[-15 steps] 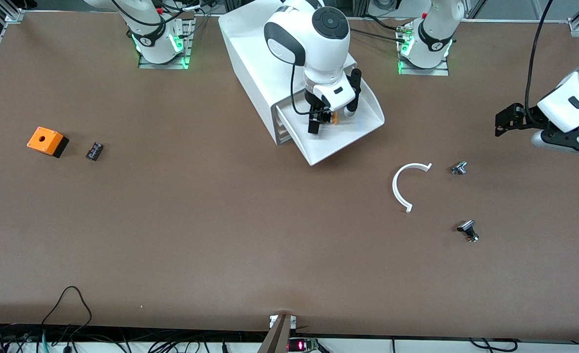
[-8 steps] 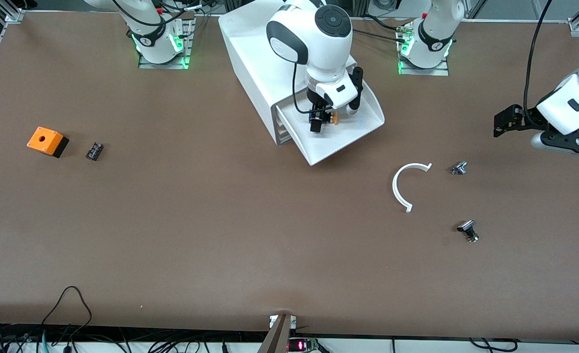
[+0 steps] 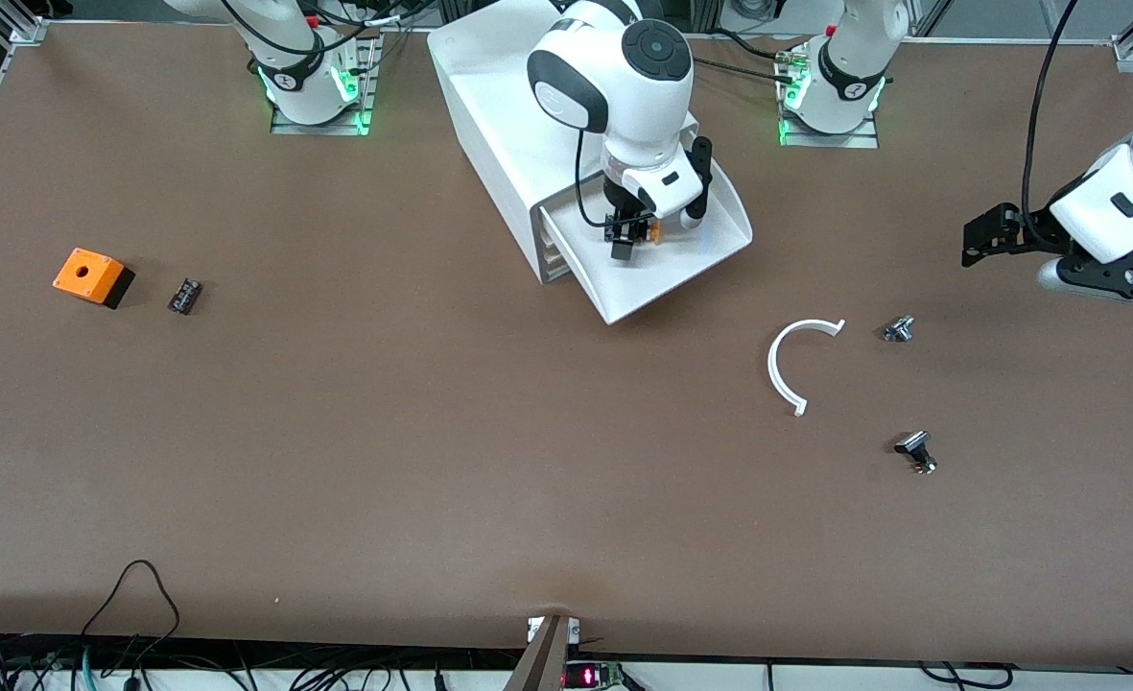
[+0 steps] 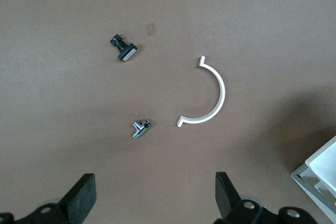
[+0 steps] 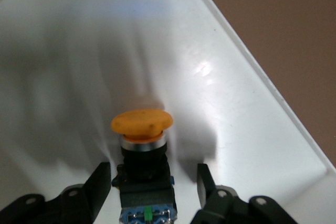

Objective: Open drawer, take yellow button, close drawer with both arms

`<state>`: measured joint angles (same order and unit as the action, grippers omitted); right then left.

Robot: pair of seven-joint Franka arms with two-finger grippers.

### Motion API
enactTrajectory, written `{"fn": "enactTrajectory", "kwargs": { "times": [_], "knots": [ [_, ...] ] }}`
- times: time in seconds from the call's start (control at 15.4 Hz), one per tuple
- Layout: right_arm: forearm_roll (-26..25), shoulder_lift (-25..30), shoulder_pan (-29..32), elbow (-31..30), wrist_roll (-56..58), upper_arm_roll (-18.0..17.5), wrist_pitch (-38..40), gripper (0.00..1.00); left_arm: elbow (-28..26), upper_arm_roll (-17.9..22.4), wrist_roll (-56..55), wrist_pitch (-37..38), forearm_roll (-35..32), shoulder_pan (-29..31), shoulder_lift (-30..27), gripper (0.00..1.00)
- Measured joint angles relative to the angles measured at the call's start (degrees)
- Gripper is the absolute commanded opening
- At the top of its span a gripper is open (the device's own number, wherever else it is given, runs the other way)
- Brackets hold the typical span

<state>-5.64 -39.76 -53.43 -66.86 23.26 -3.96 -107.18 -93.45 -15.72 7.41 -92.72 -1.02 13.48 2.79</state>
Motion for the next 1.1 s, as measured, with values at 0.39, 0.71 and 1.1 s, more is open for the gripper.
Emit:
{"fn": "enactTrajectory", "kwargs": {
  "times": [0.39,0.71,1.1],
  "knots": [
    [-0.5,0.0,-0.1,0.4,0.0,0.0,0.0,0.34,0.8,0.0,0.0,0.8,1.1,0.0,0.2,1.0],
    [-0.8,0.6,-0.2,1.2,0.0,0.4,0.0,0.31,0.8,0.0,0.0,0.9,1.2,0.0,0.6,1.0],
    [-0.7,4.5,-0.5,2.0,-1.4,4.6,-0.3,0.31,0.9,0.0,0.0,0.8,1.2,-0.1,2.0,1.0]
  ]
}}
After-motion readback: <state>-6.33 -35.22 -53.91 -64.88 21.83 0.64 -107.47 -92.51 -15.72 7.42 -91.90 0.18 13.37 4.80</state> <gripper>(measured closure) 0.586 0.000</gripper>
